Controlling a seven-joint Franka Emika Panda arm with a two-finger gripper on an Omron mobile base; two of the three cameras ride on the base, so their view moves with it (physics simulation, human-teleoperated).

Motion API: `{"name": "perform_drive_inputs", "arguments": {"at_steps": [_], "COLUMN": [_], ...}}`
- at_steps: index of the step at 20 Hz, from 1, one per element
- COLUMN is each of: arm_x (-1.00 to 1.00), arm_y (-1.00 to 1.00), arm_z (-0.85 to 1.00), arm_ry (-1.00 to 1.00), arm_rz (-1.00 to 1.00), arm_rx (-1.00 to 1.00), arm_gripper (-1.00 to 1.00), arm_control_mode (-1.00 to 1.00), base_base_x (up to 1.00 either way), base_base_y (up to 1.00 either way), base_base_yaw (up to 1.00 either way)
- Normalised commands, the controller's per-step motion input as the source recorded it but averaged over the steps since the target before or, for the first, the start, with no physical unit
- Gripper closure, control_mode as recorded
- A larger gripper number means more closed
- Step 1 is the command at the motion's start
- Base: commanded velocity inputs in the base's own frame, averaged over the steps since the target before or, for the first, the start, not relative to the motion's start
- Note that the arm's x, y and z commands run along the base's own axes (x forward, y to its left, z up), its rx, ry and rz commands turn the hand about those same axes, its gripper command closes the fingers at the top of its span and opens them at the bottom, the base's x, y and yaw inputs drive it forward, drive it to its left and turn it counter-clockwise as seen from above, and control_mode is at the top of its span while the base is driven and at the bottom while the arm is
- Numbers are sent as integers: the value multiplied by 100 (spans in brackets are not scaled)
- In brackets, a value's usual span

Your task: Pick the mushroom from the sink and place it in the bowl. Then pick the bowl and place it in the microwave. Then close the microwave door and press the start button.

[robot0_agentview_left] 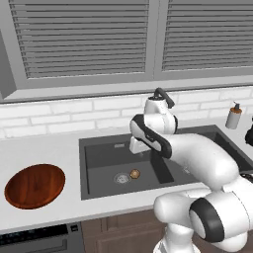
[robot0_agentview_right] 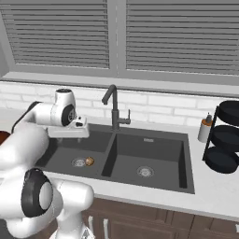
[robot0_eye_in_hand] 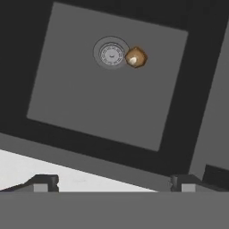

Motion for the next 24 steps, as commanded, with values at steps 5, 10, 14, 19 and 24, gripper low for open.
{"name": "perform_drive_inputs", "arguments": {"at_steps": [5, 10, 14, 19, 24], "arm_x": [39, 47, 48, 44, 35], "arm_y": [0, 0, -1, 0, 0], "arm_z": [-57, -53, -63, -44, -25], "arm_ry": [0, -1, -1, 6, 3], "arm_rz": [0, 0, 0, -2, -2], "arm_rx": [-3, 0, 0, -1, 0], "arm_gripper": [-100, -100, -100, -100, -100], "arm_control_mode": [-100, -100, -100, -100, -100], "base_base_x": [0, 0, 0, 0, 0], "base_base_y": [0, 0, 0, 0, 0], "base_base_yaw": [0, 0, 0, 0, 0]}}
